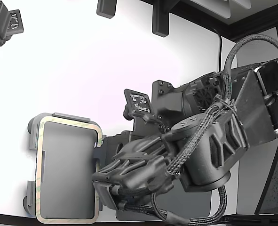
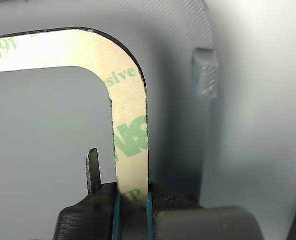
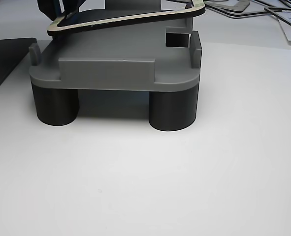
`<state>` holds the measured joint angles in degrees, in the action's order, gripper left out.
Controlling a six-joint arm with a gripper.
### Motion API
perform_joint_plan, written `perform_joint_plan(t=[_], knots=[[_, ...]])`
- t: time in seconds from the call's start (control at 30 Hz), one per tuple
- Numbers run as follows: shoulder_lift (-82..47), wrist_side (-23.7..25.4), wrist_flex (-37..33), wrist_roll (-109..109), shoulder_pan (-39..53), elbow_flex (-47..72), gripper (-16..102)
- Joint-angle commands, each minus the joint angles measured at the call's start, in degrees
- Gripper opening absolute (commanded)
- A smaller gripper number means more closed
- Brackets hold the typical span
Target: Move top rectangular frame to the holder.
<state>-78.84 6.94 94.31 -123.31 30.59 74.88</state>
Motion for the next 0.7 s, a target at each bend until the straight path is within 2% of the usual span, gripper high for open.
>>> perform_joint_plan(t=[0.0,0.67], knots=[[-1.85,-0.09,0.53,0.26,-1.05,-0.62,-11],[-1.32,-0.62,-0.44,-0.44,-1.41,0.88,-11]])
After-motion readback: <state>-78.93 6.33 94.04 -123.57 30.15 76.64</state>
